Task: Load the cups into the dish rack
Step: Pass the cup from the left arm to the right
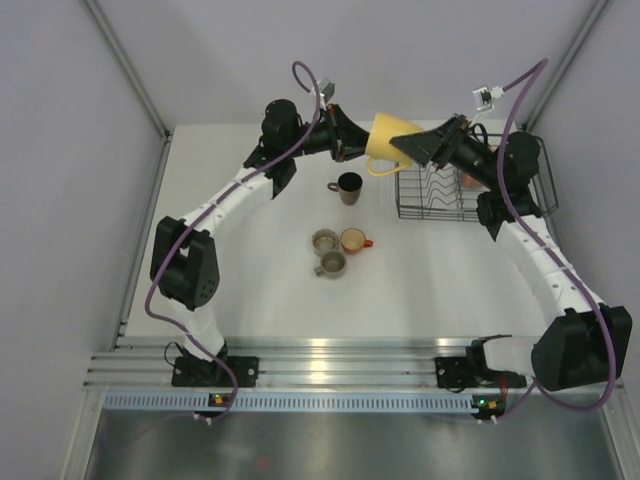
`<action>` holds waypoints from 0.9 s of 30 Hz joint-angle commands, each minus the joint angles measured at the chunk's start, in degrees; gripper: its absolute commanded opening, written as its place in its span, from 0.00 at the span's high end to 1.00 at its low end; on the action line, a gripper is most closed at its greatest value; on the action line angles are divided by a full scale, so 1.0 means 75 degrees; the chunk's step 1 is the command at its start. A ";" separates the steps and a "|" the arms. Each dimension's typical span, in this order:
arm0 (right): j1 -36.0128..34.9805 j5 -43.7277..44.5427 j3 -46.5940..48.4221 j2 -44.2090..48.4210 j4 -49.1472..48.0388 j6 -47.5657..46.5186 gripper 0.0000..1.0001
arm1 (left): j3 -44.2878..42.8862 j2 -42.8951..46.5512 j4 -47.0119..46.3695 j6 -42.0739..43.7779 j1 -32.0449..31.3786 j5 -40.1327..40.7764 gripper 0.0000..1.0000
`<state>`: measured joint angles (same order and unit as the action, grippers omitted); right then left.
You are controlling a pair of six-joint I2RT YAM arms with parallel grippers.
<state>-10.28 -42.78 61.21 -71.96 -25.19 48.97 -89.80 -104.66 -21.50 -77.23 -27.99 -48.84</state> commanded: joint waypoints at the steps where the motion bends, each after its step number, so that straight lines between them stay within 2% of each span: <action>1: -0.0246 -0.0049 0.0393 -0.0166 -0.0426 -0.0037 0.33 | -0.0519 0.0080 -0.1188 -0.0238 -0.0147 -0.0168 1.00; 6: -0.0305 -0.0178 0.0405 -0.0248 -0.0415 -0.0072 0.54 | -0.0694 -0.0084 -0.1341 -0.0355 -0.0147 -0.0168 1.00; 8: -0.0316 -0.0248 0.0417 -0.0295 -0.0368 -0.0084 0.71 | -0.0741 -0.0131 -0.1341 -0.0355 -0.0159 -0.0144 1.00; 9: -0.0316 -0.0248 0.0405 -0.0284 -0.0321 -0.0107 0.83 | -0.0788 -0.0166 -0.1352 -0.0355 -0.0147 -0.0133 1.00; 12: -0.0328 -0.0248 0.0300 -0.0249 -0.0263 -0.0143 1.00 | -0.0800 -0.0236 -0.1353 -0.0367 -0.0147 -0.0098 1.00; 18: -0.0316 0.0032 -0.0040 -0.0038 -0.0088 -0.0213 1.00 | -0.0789 -0.0307 -0.1353 -0.0355 -0.0159 -0.0051 1.00; 22: -0.0316 0.0255 -0.0040 0.0056 0.0393 -0.0564 1.00 | -0.0777 -0.0283 -0.1353 -0.0355 -0.0159 -0.0039 0.87; 24: -0.0305 0.0361 -0.0017 0.0056 0.0510 -0.0611 1.00 | -0.0765 -0.0283 -0.1353 -0.0355 -0.0159 -0.0016 0.75; 27: -0.0305 0.0490 -0.0005 0.0056 0.0546 -0.0646 1.00 | -0.0707 -0.0248 -0.1353 -0.0343 -0.0159 -0.0016 0.65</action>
<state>-10.81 -40.18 61.39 -72.44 -22.55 46.06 -91.83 -107.42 -23.73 -78.78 -27.64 -48.45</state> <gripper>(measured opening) 0.806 0.328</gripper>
